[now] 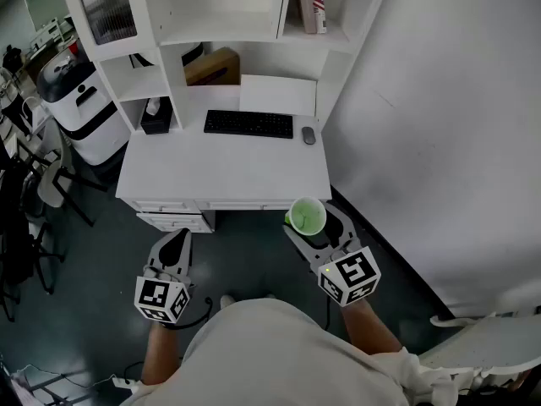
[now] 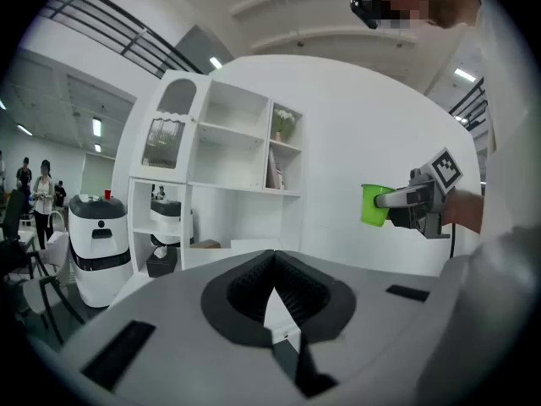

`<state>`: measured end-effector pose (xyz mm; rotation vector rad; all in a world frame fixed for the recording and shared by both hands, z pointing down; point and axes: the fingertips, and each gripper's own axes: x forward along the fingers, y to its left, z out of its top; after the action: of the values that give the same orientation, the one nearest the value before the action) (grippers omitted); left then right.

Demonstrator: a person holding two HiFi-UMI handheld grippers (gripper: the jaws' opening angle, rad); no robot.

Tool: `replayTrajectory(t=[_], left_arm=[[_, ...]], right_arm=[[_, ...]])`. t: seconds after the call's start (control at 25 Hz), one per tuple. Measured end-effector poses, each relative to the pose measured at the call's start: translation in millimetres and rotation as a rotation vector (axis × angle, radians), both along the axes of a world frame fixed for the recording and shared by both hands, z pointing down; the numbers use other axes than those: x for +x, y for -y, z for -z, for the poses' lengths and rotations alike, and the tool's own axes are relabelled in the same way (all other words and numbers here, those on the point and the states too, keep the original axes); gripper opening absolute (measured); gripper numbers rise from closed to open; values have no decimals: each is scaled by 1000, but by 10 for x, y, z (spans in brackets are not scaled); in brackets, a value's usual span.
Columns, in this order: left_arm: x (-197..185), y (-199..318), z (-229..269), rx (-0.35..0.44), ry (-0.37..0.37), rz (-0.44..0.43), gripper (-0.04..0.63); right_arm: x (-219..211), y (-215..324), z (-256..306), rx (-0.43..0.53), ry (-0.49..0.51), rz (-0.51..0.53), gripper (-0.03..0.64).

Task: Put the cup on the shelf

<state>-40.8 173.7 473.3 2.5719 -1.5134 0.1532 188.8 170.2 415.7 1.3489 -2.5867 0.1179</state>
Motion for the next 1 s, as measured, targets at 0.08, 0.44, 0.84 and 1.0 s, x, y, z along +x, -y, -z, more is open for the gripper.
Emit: replayTrajectory(t=[0.08,0.44,0.84,1.0], left_arm=[[4,3,18,3,1,2,0],[102,-37,59,12,15,0,0],[192,-3,280,62,42,21,0],[270,33,381,75,50,34,0]], right_arm=[[20,-8,2,1,1,-2,311],[123,-60,-6,3,5,2,311],[269,-60,51,33,20,14,313],[349,-1,74,35,23,30,313]])
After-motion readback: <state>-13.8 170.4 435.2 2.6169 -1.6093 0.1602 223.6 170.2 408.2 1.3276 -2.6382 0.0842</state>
